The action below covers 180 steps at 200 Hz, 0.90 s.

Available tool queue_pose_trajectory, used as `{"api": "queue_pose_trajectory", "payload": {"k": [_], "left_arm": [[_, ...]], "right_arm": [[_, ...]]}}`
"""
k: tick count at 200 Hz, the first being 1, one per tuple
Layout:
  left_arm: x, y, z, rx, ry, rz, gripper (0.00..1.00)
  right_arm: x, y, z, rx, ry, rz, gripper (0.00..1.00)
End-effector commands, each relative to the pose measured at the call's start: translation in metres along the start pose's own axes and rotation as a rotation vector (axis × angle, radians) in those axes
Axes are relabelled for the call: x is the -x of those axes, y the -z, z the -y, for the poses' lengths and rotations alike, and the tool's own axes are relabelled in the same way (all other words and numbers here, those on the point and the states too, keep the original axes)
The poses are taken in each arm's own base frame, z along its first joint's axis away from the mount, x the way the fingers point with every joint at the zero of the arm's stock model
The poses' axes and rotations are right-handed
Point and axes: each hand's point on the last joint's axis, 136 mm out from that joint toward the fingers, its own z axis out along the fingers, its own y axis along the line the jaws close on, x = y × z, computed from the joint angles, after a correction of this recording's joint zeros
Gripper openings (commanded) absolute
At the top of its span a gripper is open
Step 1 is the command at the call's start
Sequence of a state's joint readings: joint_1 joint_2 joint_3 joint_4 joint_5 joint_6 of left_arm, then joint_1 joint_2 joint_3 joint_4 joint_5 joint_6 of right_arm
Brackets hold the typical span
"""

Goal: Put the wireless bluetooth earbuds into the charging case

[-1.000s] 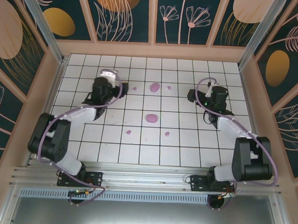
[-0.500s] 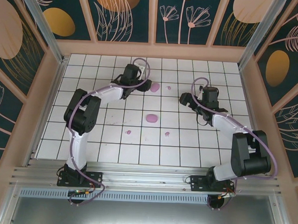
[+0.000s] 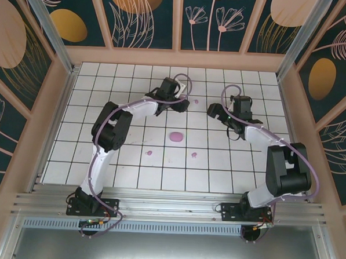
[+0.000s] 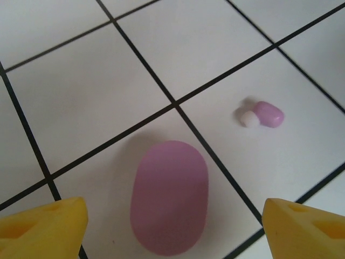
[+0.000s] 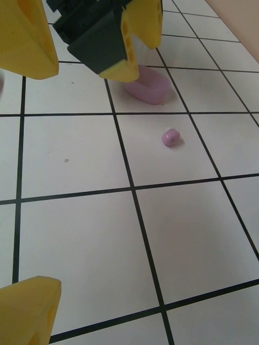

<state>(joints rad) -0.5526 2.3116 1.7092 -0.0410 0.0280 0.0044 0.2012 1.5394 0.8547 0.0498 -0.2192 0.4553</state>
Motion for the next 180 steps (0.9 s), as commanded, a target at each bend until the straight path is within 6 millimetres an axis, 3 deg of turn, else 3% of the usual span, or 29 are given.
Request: {"api": "queue_pose_trajectory", "payload": {"k": [1, 48, 88, 130, 180], "left_arm": [[-0.007, -0.009, -0.010, 0.035, -0.022, -0.044, 0.84], [-0.024, -0.026, -0.007, 0.016, -0.019, -0.089, 0.83], [-0.028, -0.027, 0.001, -0.034, -0.036, -0.102, 0.77], [-0.031, -0.020, 0.011, -0.087, -0.058, -0.097, 0.58], [-0.023, 0.005, 0.021, -0.142, -0.115, -0.025, 0.38]], "right_arm": [[0.005, -0.002, -0.006, 0.007, -0.005, -0.006, 0.95], [0.007, -0.006, -0.007, 0.005, 0.002, -0.016, 0.95], [0.013, -0.003, -0.009, 0.013, -0.008, -0.005, 0.95], [0.021, 0.005, -0.015, 0.061, -0.062, 0.006, 0.95], [0.032, 0.023, -0.016, 0.083, -0.095, 0.031, 0.95]]}}
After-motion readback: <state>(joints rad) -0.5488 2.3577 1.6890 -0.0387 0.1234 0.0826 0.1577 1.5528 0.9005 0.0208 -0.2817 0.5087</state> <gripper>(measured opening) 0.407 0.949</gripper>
